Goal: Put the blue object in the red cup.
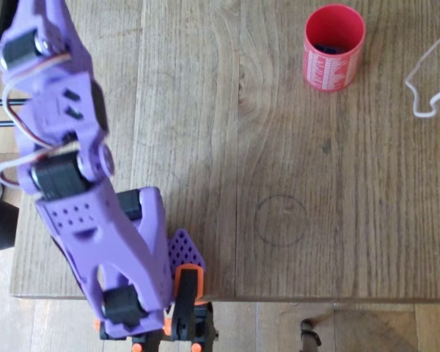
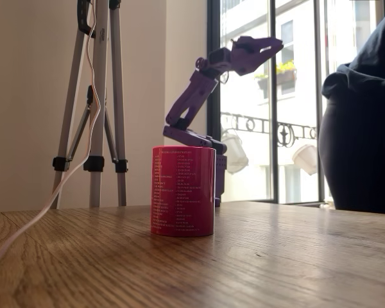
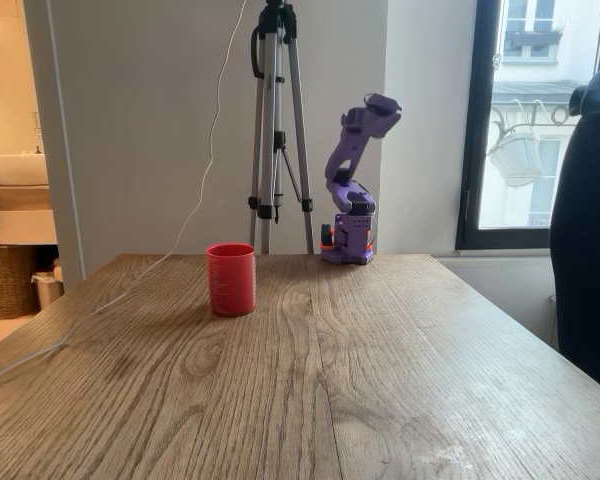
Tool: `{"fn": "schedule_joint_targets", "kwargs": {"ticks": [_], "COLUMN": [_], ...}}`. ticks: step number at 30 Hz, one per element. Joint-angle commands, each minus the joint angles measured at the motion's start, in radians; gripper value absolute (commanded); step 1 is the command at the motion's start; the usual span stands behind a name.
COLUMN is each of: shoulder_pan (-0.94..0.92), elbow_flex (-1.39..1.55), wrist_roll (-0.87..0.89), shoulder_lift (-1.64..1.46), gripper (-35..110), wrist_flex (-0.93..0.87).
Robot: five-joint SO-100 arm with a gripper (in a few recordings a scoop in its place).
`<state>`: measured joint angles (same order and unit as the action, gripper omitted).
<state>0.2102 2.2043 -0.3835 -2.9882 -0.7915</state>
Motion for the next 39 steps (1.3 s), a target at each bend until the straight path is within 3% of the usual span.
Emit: {"fn": "schedule_joint_targets", "kwargs": {"ticks": [1,16,39], "shoulder_pan": [-0.003,-0.072,-0.094], "elbow_flex": [0.342,0.897,0.891], "wrist_roll": [0.006,0.201,0.249], "shoulder_lift": [-0.222,-0.314,-0.314], "gripper": [0,1,1], "wrist_flex": [-0.006,-0.153,-0.158]}}
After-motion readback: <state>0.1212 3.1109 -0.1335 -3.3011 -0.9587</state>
